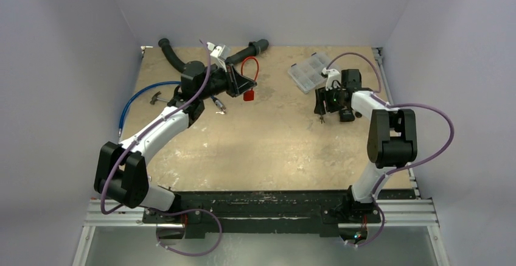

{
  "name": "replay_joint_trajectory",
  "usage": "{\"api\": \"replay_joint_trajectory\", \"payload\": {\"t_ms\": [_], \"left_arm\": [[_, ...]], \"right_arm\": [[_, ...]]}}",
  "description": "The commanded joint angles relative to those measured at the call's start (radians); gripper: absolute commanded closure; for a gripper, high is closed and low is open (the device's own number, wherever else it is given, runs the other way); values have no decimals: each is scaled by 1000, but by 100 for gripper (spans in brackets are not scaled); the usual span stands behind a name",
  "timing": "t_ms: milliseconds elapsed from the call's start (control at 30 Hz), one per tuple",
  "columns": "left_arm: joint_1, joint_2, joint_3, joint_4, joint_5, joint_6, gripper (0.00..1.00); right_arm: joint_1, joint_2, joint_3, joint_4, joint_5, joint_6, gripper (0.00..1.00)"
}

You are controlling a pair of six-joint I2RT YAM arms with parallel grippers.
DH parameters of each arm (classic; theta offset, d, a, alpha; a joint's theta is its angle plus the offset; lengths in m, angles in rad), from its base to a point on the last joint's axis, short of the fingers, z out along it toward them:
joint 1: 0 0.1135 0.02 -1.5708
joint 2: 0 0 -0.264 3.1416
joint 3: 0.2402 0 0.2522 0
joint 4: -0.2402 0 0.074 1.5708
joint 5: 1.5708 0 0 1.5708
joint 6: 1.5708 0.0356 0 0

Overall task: Lock with the key
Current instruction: Place the key at the center of the board, then place the lock at the center of the board.

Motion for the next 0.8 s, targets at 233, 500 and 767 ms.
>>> {"api": "replay_joint_trajectory", "payload": {"t_ms": [233,500,767], "left_arm": [[-3,24,10,53,-57,-87,100],[-14,31,28,23,-194,-170,100],[-64,62,108,-88,-377,-161,100]], "right_arm": [[3,-268,67,-10,-95,89,27],[126,-361,119,-8,-117,266,18],[307,-369,198,-10,-160,383,12]]}}
